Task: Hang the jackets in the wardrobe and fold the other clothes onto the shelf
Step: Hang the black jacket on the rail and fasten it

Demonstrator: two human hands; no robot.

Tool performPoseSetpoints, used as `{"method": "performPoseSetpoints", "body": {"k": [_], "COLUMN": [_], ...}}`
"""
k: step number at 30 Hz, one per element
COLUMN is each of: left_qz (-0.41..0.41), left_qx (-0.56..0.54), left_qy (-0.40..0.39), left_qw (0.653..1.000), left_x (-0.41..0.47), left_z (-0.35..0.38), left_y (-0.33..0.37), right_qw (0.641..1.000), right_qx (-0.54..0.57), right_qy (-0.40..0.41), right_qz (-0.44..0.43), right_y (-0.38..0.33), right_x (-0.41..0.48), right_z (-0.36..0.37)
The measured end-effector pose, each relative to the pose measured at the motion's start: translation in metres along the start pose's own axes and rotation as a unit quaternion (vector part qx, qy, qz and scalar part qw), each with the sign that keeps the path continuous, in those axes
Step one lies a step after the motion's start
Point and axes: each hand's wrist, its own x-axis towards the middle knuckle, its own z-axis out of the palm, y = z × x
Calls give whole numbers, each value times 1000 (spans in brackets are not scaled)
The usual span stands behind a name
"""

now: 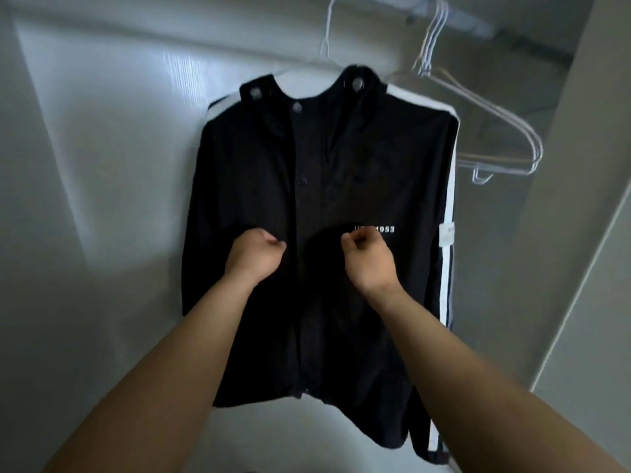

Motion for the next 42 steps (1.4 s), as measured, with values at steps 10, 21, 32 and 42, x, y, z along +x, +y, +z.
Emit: {"method": "performPoseSetpoints", "body": {"k": [10,21,32,42], "left_qz": [105,70,85,208], "left_qx": [-5,-25,-107,-59], "left_qy": [161,239,237,292], "left_qw": [981,968,962,932], "left_x": [37,71,109,122], "left_z": [-63,-99,-116,-124], "left_y": [83,90,87,66], "right_qw": [979,938,982,963], "right_qx": [-122,-155,0,-92], "right_qy": [84,307,180,244], "right_qz": [-141,-47,-55,-68], "right_y": [-81,-98,-78,-76], "right_x": [52,83,102,115], "right_z": [-68,-110,-132,-131]}}
